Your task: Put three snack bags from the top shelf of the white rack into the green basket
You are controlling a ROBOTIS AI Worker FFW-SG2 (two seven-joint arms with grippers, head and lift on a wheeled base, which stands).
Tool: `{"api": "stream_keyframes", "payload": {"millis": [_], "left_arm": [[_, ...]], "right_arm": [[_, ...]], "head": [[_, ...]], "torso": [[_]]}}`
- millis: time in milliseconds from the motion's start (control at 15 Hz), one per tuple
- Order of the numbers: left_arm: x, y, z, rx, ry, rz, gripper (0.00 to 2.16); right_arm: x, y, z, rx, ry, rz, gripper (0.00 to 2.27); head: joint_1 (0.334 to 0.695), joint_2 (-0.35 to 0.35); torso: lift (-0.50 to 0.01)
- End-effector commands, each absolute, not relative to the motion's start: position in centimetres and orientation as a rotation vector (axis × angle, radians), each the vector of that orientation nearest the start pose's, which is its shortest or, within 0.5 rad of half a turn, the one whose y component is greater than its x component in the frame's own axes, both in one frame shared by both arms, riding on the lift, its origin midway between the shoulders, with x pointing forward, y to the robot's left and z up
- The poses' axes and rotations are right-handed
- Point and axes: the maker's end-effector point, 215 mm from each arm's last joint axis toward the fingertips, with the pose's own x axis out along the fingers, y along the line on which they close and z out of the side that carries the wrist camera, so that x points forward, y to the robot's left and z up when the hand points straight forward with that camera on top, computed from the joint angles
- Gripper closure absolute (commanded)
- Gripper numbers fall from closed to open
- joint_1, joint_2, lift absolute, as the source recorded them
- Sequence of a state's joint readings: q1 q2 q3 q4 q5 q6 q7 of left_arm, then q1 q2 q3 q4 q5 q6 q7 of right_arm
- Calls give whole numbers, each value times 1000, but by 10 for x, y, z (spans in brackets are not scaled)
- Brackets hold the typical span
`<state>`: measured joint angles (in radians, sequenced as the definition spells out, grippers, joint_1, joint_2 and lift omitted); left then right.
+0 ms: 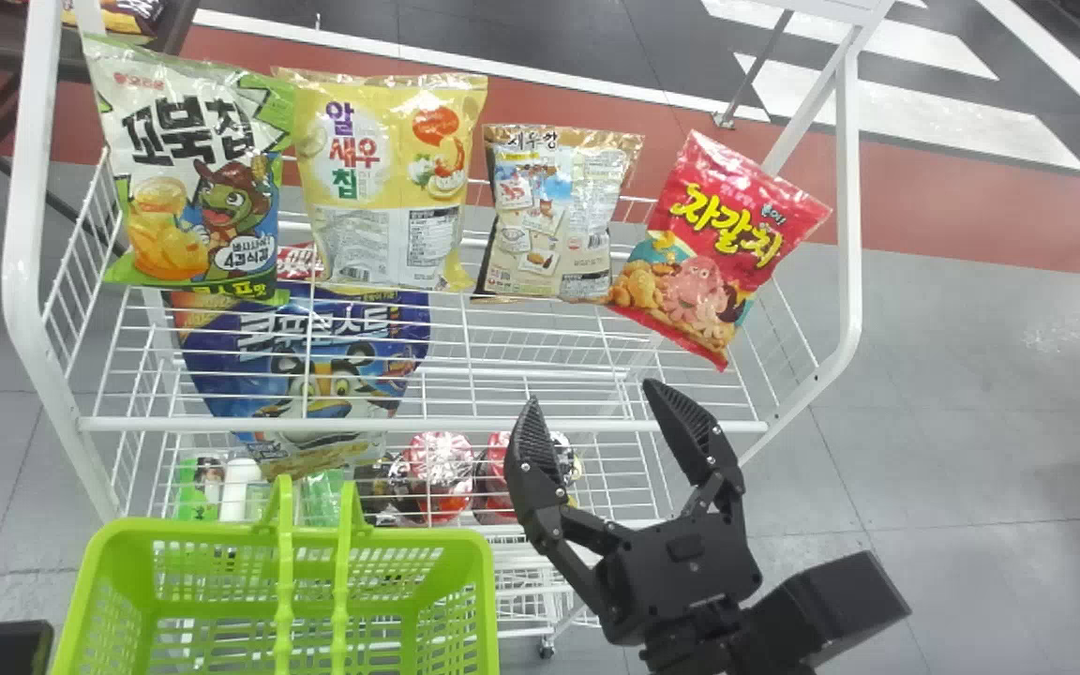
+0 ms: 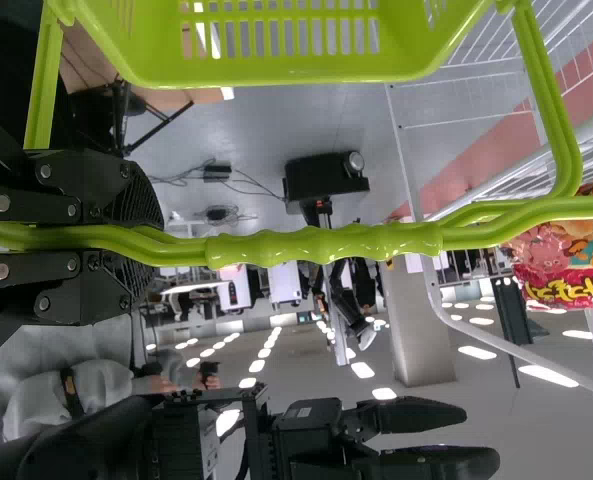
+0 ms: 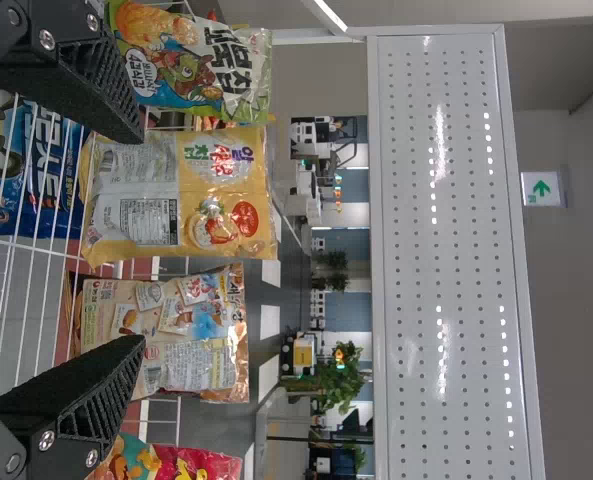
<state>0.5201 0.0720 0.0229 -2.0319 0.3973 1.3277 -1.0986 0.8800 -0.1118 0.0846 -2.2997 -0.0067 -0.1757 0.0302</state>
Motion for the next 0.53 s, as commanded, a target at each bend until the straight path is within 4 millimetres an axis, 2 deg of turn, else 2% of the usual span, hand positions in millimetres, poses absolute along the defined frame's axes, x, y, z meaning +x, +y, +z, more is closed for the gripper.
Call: {"api": "stream_keyframes", "payload": {"millis": [0, 467], "left_arm": [[173, 11, -449, -1013, 1099, -1115, 1541], [176, 14, -450, -1019, 1093, -1104, 1541]], "right_arm": [[337, -178, -298, 0, -17, 167, 110], [340, -179, -303, 9, -25, 180, 124]], "head": [[695, -350], [695, -350]], "torso": [[0], [0]]}}
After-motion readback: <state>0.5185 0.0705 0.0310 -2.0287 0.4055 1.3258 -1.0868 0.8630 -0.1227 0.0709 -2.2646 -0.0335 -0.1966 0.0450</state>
